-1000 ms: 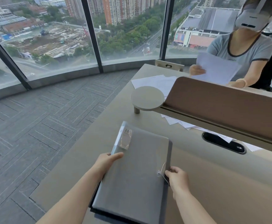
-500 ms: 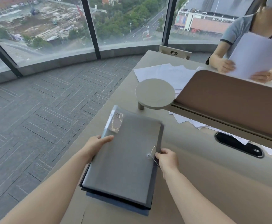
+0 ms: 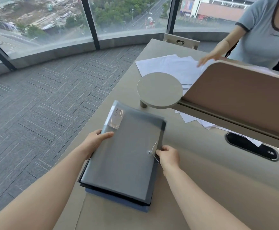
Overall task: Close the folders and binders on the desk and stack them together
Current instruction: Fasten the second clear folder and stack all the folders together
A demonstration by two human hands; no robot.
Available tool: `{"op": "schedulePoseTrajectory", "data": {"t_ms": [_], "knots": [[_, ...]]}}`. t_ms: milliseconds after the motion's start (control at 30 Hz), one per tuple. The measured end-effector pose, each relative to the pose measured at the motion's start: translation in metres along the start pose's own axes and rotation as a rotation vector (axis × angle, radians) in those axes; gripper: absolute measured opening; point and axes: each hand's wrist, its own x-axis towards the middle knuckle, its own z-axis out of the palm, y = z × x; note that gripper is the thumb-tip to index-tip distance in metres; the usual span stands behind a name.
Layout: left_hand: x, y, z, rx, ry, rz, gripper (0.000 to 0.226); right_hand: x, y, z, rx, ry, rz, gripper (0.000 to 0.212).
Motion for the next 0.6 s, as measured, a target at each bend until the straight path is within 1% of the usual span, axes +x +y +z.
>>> {"op": "schedulePoseTrajectory", "data": {"t_ms": [100, 200, 333, 433, 500, 600], "knots": [[0.005, 0.001, 0.001, -0.001, 0.001, -0.01, 0.028, 0.005, 0.0, 0.004, -0.024, 0.006, 0.005, 0.013], [0.01, 0.0, 0.0, 0.009, -0.004, -0.023, 0.029, 0.007, 0.002, 0.007, -0.054, 0.002, 0.001, 0.007], [0.014, -0.001, 0.0, 0.026, -0.016, -0.038, 0.029, 0.007, 0.006, 0.008, -0.095, -0.004, 0.006, 0.012], [0.015, -0.004, -0.001, 0.039, -0.025, -0.051, 0.03, 0.006, 0.006, 0.009, -0.145, 0.006, 0.001, 0.004], [0.016, -0.005, -0.002, 0.05, -0.026, -0.054, 0.031, 0.006, 0.006, 0.011, -0.181, 0.014, -0.006, 0.009], [0.015, -0.005, -0.002, 0.066, -0.032, -0.051, 0.03, 0.006, 0.005, 0.012, -0.214, 0.032, -0.007, 0.009]]}}
